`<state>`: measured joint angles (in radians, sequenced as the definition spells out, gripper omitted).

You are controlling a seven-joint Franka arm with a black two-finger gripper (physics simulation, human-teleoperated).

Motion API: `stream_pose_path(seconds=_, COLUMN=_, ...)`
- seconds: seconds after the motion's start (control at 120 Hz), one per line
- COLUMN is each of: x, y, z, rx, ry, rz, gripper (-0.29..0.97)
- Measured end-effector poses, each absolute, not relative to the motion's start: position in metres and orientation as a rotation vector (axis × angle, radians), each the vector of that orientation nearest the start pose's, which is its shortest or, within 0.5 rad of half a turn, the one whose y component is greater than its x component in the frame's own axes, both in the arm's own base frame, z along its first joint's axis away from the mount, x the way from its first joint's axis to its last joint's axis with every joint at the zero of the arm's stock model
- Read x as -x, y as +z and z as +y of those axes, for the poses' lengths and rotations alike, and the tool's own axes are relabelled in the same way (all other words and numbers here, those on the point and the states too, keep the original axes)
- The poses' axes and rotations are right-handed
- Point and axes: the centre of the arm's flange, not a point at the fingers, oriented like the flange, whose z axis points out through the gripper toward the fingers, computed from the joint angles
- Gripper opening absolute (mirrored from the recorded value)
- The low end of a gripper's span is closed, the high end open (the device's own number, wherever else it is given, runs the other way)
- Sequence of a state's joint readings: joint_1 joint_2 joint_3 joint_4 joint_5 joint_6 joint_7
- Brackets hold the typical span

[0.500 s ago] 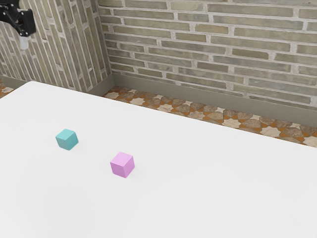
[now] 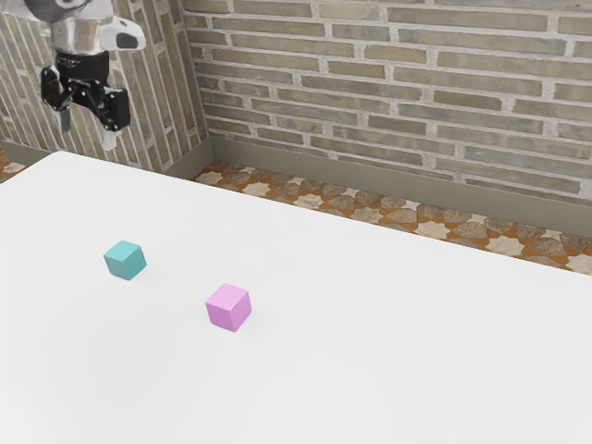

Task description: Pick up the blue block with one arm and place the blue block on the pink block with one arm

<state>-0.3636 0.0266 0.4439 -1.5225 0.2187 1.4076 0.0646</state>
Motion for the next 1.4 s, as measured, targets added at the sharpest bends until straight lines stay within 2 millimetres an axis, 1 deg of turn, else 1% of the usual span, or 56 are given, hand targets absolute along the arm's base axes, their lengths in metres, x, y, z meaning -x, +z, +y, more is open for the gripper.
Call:
stream_pose_path(seconds=0.092, x=-0.549, y=0.587, z=0.031, rx=2.906, ry=0.241, rz=0.053, gripper=0.68)
stream_pose_path(seconds=0.15, x=-0.552, y=0.567, z=0.014, rx=2.903, ry=0.243, rz=0.102, gripper=0.68)
stream_pose_path(seconds=0.208, x=-0.554, y=0.552, z=0.007, rx=2.903, ry=0.234, rz=0.124, gripper=0.68)
stream_pose_path(seconds=0.258, x=-0.556, y=0.544, z=0.011, rx=2.904, ry=0.222, rz=0.118, gripper=0.68)
stream_pose_path(seconds=0.333, x=-0.559, y=0.539, z=0.030, rx=2.906, ry=0.201, rz=0.063, gripper=0.68)
stream_pose_path(seconds=0.442, x=-0.557, y=0.530, z=0.076, rx=2.908, ry=0.201, rz=-0.064, gripper=0.68)
stream_pose_path(seconds=0.567, x=-0.546, y=0.508, z=0.131, rx=2.905, ry=0.235, rz=-0.195, gripper=0.68)
stream_pose_path(seconds=0.658, x=-0.540, y=0.493, z=0.157, rx=2.908, ry=0.240, rz=-0.240, gripper=0.68)
stream_pose_path(seconds=0.725, x=-0.542, y=0.481, z=0.167, rx=2.907, ry=0.234, rz=-0.238, gripper=0.68)
stream_pose_path(seconds=0.825, x=-0.544, y=0.460, z=0.167, rx=2.908, ry=0.225, rz=-0.185, gripper=0.68)
stream_pose_path(seconds=0.875, x=-0.542, y=0.452, z=0.171, rx=2.910, ry=0.214, rz=-0.171, gripper=0.68)
stream_pose_path(seconds=0.925, x=-0.539, y=0.445, z=0.182, rx=2.912, ry=0.205, rz=-0.173, gripper=0.68)
stream_pose_path(seconds=1.017, x=-0.532, y=0.436, z=0.211, rx=2.909, ry=0.197, rz=-0.206, gripper=0.68)
stream_pose_path(seconds=1.067, x=-0.530, y=0.428, z=0.223, rx=2.906, ry=0.202, rz=-0.216, gripper=0.68)
stream_pose_path(seconds=1.167, x=-0.529, y=0.406, z=0.238, rx=2.901, ry=0.226, rz=-0.213, gripper=0.68)
stream_pose_path(seconds=1.25, x=-0.528, y=0.395, z=0.249, rx=2.898, ry=0.231, rz=-0.213, gripper=0.68)
stream_pose_path(seconds=1.317, x=-0.525, y=0.388, z=0.262, rx=2.895, ry=0.233, rz=-0.225, gripper=0.68)
stream_pose_path(seconds=1.367, x=-0.525, y=0.376, z=0.269, rx=2.900, ry=0.251, rz=-0.234, gripper=0.68)
stream_pose_path(seconds=1.4, x=-0.529, y=0.371, z=0.271, rx=2.901, ry=0.254, rz=-0.228, gripper=0.68)
